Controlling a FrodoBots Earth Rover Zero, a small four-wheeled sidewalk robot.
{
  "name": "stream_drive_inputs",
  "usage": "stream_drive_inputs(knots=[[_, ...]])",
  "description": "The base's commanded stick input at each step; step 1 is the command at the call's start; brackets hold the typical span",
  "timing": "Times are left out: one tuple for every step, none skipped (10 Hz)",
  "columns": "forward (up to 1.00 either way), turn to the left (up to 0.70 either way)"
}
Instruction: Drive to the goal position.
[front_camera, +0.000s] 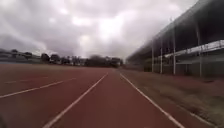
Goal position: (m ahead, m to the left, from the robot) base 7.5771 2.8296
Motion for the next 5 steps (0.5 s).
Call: stream_drive_inputs(knots=[[0.7,0.0],[0.7,0.0],[0.7,0.0],[0.7,0.0],[0.7,0.0]])
